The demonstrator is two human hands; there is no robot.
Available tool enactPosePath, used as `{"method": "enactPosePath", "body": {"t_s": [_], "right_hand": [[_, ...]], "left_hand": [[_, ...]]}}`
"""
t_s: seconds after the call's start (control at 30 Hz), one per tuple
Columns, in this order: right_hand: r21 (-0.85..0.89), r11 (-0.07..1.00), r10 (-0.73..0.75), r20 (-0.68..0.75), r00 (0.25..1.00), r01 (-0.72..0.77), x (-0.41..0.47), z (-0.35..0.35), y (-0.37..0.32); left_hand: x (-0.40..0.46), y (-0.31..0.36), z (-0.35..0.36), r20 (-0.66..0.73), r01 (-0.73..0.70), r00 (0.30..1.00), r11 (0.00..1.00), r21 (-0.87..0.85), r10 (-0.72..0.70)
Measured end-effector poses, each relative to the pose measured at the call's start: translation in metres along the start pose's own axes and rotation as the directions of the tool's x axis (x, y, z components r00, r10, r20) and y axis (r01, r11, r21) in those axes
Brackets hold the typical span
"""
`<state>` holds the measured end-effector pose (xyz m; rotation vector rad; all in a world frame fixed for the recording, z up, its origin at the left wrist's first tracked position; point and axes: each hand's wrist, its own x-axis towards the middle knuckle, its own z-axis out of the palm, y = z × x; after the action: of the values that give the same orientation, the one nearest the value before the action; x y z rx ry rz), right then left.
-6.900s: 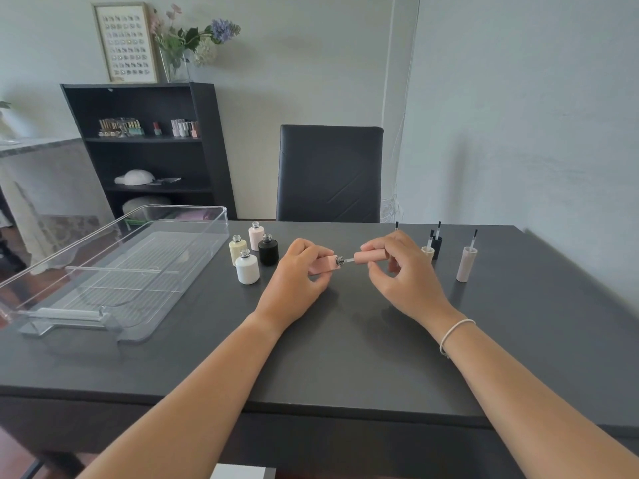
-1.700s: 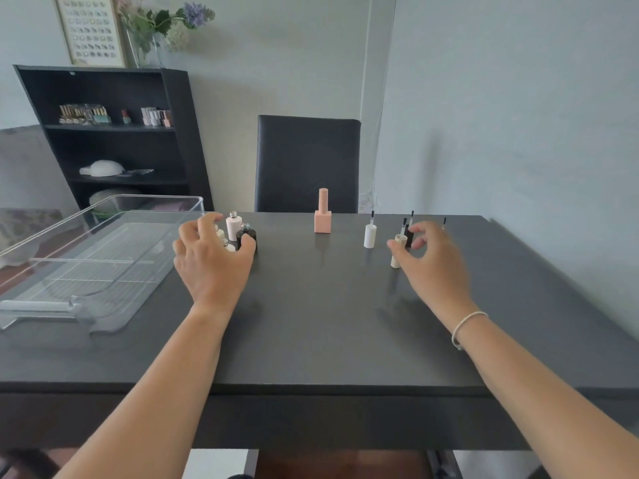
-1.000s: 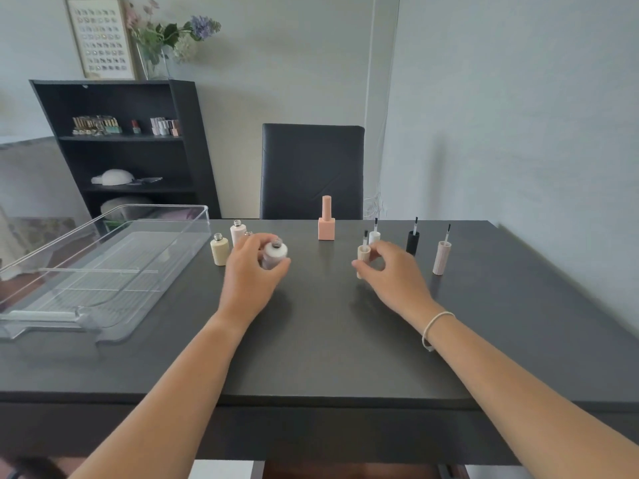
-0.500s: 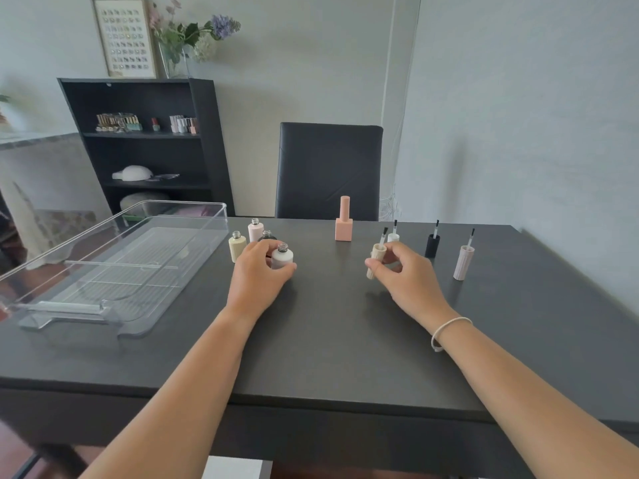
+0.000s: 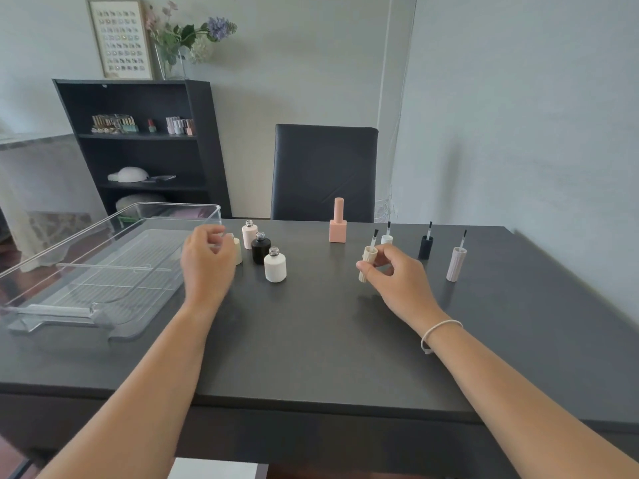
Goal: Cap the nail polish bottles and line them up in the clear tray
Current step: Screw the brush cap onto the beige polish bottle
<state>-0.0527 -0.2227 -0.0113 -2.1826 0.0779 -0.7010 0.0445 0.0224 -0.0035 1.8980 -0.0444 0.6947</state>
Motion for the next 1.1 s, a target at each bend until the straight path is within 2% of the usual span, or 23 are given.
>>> {"method": "enactPosePath", "body": {"t_s": [0.1, 0.17, 0.27, 0.37, 0.57, 0.63, 0.73, 0.8, 0.9, 1.0, 1.1], "right_hand": [[-0.006, 1.000, -0.014, 0.008, 1.000, 0.014, 0.000, 0.002, -0.002], [-0.005, 1.000, -0.019, 0.013, 1.000, 0.019, 0.000, 0.003, -0.003], [-0.001, 1.000, -0.018, 0.013, 1.000, 0.018, 0.001, 0.004, -0.003], [0.014, 1.000, -0.022, 0.024, 0.999, 0.021, 0.001, 0.005, -0.002], [0.019, 0.999, -0.032, 0.032, 0.999, 0.032, 0.002, 0.006, -0.002], [0.014, 0.999, -0.031, 0.029, 0.999, 0.031, 0.002, 0.005, -0.002], [0.027, 0.999, -0.046, 0.031, 0.998, 0.045, 0.001, 0.006, -0.002], [0.050, 0.997, -0.056, 0.032, 0.998, 0.055, 0.001, 0.007, -0.002], [0.080, 0.993, -0.092, 0.028, 0.995, 0.089, 0.002, 0.005, -0.003], [0.105, 0.985, -0.137, 0.019, 0.990, 0.134, 0.002, 0.000, -0.005], [0.154, 0.982, -0.106, -0.021, 0.994, 0.108, 0.002, -0.005, -0.006]], "left_hand": [[0.012, -0.015, -0.002, 0.133, 0.024, 0.990, 0.986, 0.163, -0.046], [0.017, -0.021, 0.000, 0.215, 0.020, 0.974, 0.976, 0.219, -0.068], [0.025, -0.027, 0.004, 0.264, 0.041, 0.958, 0.962, 0.268, -0.114], [0.031, -0.029, 0.007, 0.260, 0.058, 0.957, 0.963, 0.264, -0.129], [0.025, -0.030, 0.009, 0.167, 0.036, 0.983, 0.979, 0.199, -0.071], [0.020, -0.023, 0.007, 0.095, 0.012, 0.995, 0.991, 0.135, -0.025], [0.009, -0.003, 0.004, 0.027, -0.122, 0.992, 0.992, -0.009, 0.122], [-0.002, 0.014, 0.006, 0.085, -0.203, 0.973, 0.972, -0.123, 0.214], [-0.025, 0.029, 0.016, 0.266, -0.286, 0.902, 0.933, -0.220, 0.339], [-0.041, 0.035, 0.029, 0.400, -0.405, 0.798, 0.893, -0.197, 0.450], [-0.047, 0.037, 0.033, 0.412, -0.458, 0.769, 0.871, -0.177, 0.488]]}}
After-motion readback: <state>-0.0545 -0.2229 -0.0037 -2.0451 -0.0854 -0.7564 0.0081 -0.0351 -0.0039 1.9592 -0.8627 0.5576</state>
